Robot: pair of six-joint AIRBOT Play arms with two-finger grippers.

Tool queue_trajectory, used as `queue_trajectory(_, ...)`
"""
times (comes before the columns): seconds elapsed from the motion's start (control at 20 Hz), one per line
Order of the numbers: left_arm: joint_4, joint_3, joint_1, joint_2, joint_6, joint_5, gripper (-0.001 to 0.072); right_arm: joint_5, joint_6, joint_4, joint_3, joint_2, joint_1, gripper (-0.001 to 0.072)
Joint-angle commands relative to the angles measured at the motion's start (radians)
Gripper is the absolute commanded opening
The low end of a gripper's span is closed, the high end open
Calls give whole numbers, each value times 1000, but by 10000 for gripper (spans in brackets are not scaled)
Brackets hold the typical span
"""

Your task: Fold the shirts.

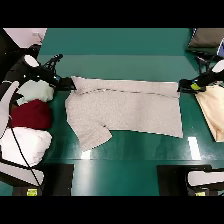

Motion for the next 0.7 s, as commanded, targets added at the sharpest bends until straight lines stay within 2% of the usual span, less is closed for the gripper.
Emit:
queue_trajectory(0.0,81,-89,19,107,-78,-79,598,119,-30,60,-65,106,-55,360)
queue_trajectory(0.2,40,-504,19,361,-103,-30,598,165,-122,215,-233,265,-130,359)
queue_trajectory(0.35,-13,-775,19,550,-130,40,598,156,-133,240,-313,335,-158,356)
queue_trajectory(0.45,-63,-887,19,625,-130,82,598,153,-133,240,-338,359,-159,303)
queue_trajectory(0.65,-227,-972,14,633,-42,153,598,153,-133,240,-336,384,-148,304)
